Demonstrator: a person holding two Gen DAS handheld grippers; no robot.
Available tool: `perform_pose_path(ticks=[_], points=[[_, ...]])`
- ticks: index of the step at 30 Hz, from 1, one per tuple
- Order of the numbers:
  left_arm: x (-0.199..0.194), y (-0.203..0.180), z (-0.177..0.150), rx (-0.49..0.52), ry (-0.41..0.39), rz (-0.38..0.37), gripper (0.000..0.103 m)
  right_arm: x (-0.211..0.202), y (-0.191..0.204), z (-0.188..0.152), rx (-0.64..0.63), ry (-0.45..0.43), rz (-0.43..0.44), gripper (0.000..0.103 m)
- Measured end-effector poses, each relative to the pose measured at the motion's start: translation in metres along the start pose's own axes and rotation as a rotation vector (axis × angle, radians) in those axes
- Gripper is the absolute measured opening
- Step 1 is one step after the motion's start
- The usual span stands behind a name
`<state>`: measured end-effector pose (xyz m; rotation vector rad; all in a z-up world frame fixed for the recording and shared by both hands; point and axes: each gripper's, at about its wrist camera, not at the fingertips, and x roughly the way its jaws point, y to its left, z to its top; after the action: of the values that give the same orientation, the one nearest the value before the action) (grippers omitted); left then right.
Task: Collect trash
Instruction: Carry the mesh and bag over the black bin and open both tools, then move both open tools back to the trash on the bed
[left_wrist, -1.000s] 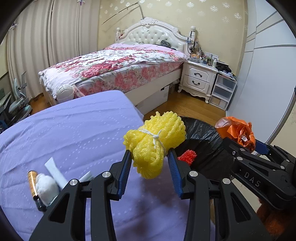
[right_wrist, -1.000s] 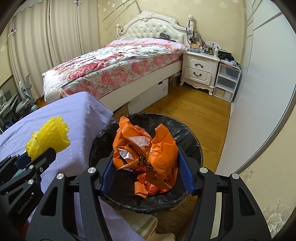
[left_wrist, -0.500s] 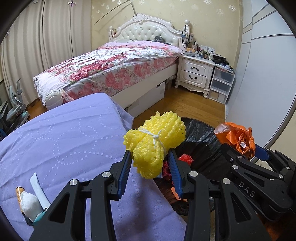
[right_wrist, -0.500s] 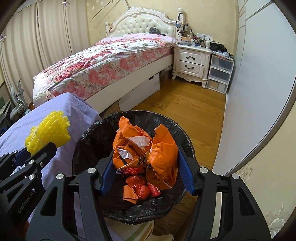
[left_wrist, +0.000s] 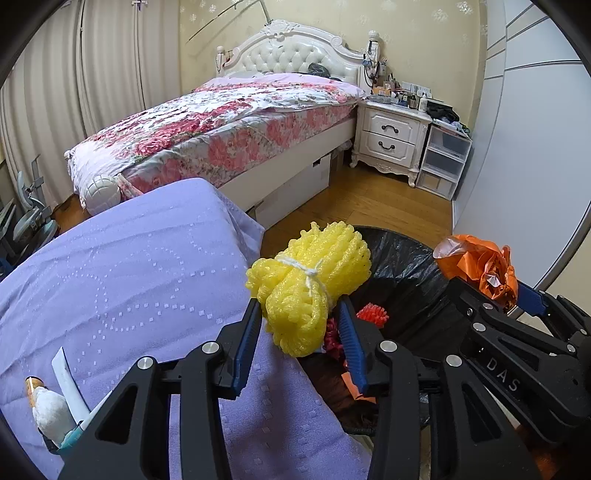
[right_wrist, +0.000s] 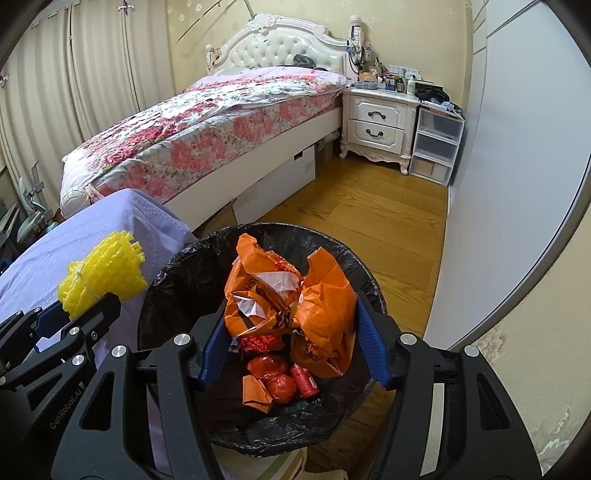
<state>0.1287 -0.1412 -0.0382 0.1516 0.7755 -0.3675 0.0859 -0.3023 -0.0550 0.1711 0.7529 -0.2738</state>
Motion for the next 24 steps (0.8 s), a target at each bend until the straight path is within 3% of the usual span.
perform_pose_path(ticks=[3, 5, 8, 17, 24], points=[[0.001, 0.0, 0.0, 0.004, -0.001, 0.001, 0.05, 0.0, -0.001, 0.001, 0.002, 0.002, -0.003, 0.061], [0.001, 0.001, 0.0, 0.004, -0.006, -0.001, 0.056, 0.0, -0.001, 0.001, 0.004, -0.001, -0.003, 0.069], [0.0, 0.0, 0.0, 0.009, -0.008, 0.001, 0.062, -0.002, -0.001, 0.002, 0.007, -0.005, -0.005, 0.069], [-0.007, 0.006, 0.001, -0.013, -0.026, 0.016, 0.07, -0.008, -0.005, 0.002, 0.021, -0.016, -0.015, 0.07], [-0.018, 0.013, 0.002, -0.024, -0.039, 0.027, 0.07, -0.013, -0.005, 0.003, 0.02, -0.019, -0.013, 0.071]])
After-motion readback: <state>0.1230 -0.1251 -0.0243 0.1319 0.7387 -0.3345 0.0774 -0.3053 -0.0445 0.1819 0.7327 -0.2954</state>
